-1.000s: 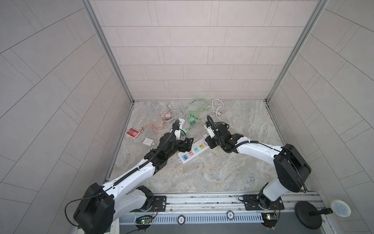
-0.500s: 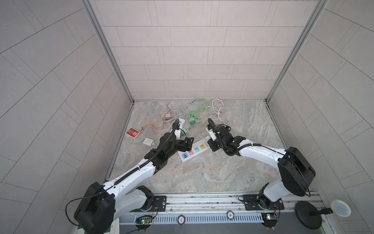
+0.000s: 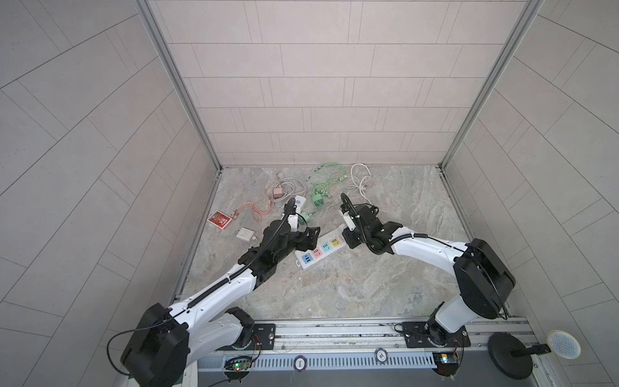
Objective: Insert plugs into power strip
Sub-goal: Insert the plug into the socket.
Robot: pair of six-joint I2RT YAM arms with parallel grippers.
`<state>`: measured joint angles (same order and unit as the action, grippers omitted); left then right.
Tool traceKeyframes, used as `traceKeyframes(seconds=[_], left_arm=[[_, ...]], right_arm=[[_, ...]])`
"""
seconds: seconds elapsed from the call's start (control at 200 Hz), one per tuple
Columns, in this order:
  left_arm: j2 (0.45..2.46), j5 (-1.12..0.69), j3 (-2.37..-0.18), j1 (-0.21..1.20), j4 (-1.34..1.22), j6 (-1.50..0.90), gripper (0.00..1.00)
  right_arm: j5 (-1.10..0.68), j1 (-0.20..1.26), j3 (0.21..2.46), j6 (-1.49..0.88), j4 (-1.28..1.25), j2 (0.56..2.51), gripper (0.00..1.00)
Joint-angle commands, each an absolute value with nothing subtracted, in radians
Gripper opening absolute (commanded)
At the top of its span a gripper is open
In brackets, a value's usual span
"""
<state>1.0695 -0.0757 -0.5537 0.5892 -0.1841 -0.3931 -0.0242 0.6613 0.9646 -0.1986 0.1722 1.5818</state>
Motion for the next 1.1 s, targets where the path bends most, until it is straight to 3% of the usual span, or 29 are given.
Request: traceKeyframes(seconds=[0.0,0.47,0.791,1.096], left_arm=[[1.062,-0.065,-0.544,0.581,-0.209,-0.398,0.95],[1.061,-0.037,-0.557,0.581,-0.192,-0.403,0.95],[1.23,0.337,-0.747,0.551,0.112,-0.423,0.97],[1.49,0.332,-0.933,0.462,0.186,-0.431,0.98]], right_arm=[[-0.008,0.664,0.904,-0.211,0.246,1.601,0.0],[0.008,0.665,0.912,-0.217,0.321,1.675,0.01],[-0.012,0.664,1.019,-0.194,0.422,1.645,0.22],[-0.043,0.656,1.143,-0.166,0.503,1.611,0.33]])
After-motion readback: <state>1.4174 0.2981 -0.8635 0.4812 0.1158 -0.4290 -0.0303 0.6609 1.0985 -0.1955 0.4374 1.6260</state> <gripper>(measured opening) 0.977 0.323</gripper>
